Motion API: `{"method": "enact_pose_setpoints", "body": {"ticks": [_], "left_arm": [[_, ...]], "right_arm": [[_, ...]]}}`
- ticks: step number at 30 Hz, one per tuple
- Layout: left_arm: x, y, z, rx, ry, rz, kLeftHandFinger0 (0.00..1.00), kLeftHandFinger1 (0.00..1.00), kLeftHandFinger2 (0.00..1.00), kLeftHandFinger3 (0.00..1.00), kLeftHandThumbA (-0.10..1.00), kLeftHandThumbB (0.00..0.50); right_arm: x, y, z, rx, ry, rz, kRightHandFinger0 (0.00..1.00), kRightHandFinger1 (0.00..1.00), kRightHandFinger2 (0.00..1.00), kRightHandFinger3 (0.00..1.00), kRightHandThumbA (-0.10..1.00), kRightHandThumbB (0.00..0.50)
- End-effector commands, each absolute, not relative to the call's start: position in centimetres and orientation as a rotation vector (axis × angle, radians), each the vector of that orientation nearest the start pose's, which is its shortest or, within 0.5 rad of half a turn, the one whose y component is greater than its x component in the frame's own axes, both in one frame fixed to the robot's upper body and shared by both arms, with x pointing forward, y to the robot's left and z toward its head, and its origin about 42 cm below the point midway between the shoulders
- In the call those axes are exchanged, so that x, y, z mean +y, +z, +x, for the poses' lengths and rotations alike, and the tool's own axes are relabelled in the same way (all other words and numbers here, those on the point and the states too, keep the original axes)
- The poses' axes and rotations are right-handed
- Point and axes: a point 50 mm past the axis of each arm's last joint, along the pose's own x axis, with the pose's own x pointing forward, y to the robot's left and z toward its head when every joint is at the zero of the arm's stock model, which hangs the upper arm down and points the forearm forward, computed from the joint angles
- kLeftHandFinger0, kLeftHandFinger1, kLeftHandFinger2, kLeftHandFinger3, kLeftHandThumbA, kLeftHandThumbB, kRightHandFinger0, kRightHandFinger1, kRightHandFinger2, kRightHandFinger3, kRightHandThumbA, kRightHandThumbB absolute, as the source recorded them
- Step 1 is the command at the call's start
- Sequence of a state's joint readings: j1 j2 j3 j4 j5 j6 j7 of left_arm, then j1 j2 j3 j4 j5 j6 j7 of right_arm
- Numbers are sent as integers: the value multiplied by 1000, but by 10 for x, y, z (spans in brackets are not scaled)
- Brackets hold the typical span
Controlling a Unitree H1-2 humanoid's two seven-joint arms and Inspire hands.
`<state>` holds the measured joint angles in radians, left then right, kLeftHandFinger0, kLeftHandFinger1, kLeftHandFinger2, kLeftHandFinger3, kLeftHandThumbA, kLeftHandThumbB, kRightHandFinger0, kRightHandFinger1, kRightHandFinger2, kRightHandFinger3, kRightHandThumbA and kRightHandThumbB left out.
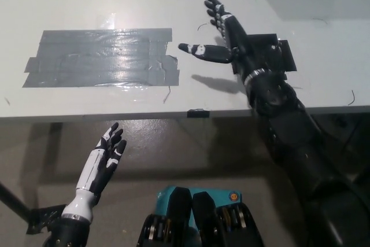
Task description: A white bottle is kept in the middle of the desk infront of the robot and the robot picks it up with its right hand and passes it to a person
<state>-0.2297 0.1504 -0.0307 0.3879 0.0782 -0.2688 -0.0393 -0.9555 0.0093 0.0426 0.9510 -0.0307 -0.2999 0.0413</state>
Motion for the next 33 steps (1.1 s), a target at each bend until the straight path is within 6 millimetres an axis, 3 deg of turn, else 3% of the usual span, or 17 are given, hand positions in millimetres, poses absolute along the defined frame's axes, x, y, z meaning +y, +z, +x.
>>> {"method": "enact_pose_setpoints", "body": {"ticks": [1, 2, 5, 8, 9, 12, 16, 17, 19, 23, 25, 29, 32, 33], "left_arm": [[246, 97, 362, -164, -137, 256, 1000, 1000, 1000, 1000, 878, 33], [245, 96, 362, -163, -138, 255, 1000, 1000, 1000, 1000, 878, 33], [250, 98, 362, -162, -129, 262, 1000, 1000, 1000, 1000, 890, 39], [253, 97, 362, -156, -125, 262, 1000, 1000, 1000, 1000, 894, 32], [253, 96, 361, -153, -123, 260, 1000, 1000, 1000, 1000, 892, 15], [252, 90, 356, -140, -122, 254, 1000, 1000, 1000, 1000, 892, 53], [252, 83, 352, -121, -118, 238, 1000, 1000, 1000, 1000, 866, 48], [253, 80, 349, -110, -113, 244, 1000, 1000, 1000, 1000, 867, 38], [253, 77, 346, -99, -109, 241, 1000, 1000, 1000, 1000, 868, 50], [253, 72, 343, -92, -105, 231, 1000, 1000, 1000, 1000, 847, 36], [253, 69, 341, -89, -106, 234, 1000, 1000, 1000, 1000, 836, 36], [251, 68, 339, -85, -113, 239, 1000, 1000, 1000, 1000, 831, 43], [251, 70, 341, -85, -114, 240, 1000, 1000, 1000, 1000, 840, 55], [251, 72, 343, -87, -113, 246, 1000, 1000, 1000, 1000, 847, 49]], "right_arm": [[-125, 312, 472, -655, 287, -94, 1000, 1000, 1000, 1000, 999, 434], [-127, 312, 467, -664, 286, -94, 1000, 1000, 1000, 1000, 999, 434], [-148, 306, 418, -757, 274, -113, 1000, 1000, 1000, 1000, 1000, 443], [-163, 297, 391, -782, 269, -130, 1000, 1000, 1000, 1000, 1000, 462], [-168, 294, 382, -784, 267, -137, 1000, 1000, 1000, 1000, 1000, 436], [-189, 274, 357, -758, 262, -145, 1000, 1000, 1000, 1000, 1000, 348], [-209, 248, 337, -707, 249, -138, 1000, 1000, 1000, 1000, 1000, 332], [-213, 233, 331, -671, 239, -119, 1000, 1000, 1000, 1000, 1000, 330], [-214, 223, 327, -637, 234, -95, 1000, 1000, 1000, 1000, 1000, 337], [-213, 193, 320, -534, 213, -69, 1000, 1000, 1000, 1000, 1000, 244], [-211, 180, 320, -495, 210, -53, 1000, 1000, 1000, 1000, 1000, 231], [-208, 140, 325, -375, 180, -53, 1000, 1000, 1000, 1000, 1000, 364], [-207, 114, 331, -279, 164, -55, 1000, 1000, 1000, 1000, 1000, 377], [-207, 103, 337, -257, 160, -55, 1000, 1000, 1000, 1000, 1000, 349]]}}
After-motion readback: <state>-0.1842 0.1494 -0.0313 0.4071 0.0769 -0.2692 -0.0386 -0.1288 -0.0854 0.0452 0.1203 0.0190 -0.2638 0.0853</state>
